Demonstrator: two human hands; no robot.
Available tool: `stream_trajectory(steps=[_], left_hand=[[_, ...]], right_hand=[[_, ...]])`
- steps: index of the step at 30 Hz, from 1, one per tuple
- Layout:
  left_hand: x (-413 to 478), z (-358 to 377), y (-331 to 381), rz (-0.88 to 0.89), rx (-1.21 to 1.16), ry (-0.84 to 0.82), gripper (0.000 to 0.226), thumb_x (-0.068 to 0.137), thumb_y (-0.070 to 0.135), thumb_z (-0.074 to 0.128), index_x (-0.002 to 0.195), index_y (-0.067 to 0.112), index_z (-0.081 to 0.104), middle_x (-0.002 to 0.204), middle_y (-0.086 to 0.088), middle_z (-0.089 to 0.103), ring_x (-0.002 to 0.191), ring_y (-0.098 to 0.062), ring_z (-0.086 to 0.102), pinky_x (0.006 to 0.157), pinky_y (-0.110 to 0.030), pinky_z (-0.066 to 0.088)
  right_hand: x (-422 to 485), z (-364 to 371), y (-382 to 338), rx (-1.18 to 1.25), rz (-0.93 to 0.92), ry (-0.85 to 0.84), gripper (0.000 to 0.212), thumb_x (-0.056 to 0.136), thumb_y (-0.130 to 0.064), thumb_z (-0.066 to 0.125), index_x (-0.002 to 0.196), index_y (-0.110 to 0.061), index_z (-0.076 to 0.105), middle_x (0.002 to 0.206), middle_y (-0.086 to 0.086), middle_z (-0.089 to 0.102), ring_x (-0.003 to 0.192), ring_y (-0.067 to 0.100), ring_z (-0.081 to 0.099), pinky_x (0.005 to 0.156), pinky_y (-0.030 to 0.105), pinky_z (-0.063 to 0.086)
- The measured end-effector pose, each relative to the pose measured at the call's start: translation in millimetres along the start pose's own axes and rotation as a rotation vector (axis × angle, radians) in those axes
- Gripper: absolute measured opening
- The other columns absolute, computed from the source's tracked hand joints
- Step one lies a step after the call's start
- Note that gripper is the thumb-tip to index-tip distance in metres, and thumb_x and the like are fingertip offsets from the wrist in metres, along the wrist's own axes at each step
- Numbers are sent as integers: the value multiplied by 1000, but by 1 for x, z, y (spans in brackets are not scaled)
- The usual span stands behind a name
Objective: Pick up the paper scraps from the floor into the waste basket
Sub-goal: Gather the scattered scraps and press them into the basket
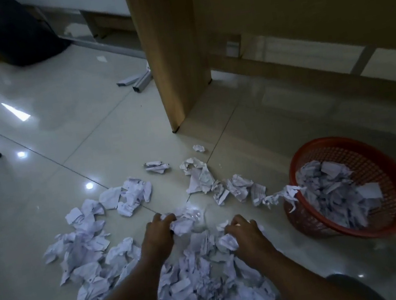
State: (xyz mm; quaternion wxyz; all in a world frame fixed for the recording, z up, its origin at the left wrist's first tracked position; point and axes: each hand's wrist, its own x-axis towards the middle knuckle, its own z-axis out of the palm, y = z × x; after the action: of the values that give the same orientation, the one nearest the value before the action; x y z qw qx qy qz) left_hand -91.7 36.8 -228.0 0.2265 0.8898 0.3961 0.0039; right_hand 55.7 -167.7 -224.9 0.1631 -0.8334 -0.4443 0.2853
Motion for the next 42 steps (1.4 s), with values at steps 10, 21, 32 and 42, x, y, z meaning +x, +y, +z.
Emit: stream_trajectory(steps=[10,21,32,42], left_hand=[[23,-110,80,261,-43,184,39,61,3,51,93,13,70,84,-19,59,73,-38,63,67,-35,51],[15,-129,214,570,-137,224,44,80,0,57,122,9,64,121,-22,60,106,-36,60,89,-31,46],[7,-95,333,728,-272,42,34,80,15,55,111,12,69,106,-17,61,91,-29,62,80,-22,45],[6,-18,391,689,-283,-135,39,78,12,60,116,19,63,104,-9,57,93,-25,59,85,-27,48]], right_hand=[[-23,-120,-57,127,-184,491,37,60,-4,66,93,-22,65,108,-2,52,86,25,55,75,32,46],[-85,-202,26,72,-16,879,59,61,10,63,112,-19,67,120,3,52,96,30,57,79,36,50],[-114,-183,125,0,277,316,97,59,-68,65,144,-34,33,146,3,41,137,25,37,114,41,26],[-148,-222,117,452,146,743,52,74,-21,76,120,-23,51,115,-9,59,108,7,58,87,10,43]])
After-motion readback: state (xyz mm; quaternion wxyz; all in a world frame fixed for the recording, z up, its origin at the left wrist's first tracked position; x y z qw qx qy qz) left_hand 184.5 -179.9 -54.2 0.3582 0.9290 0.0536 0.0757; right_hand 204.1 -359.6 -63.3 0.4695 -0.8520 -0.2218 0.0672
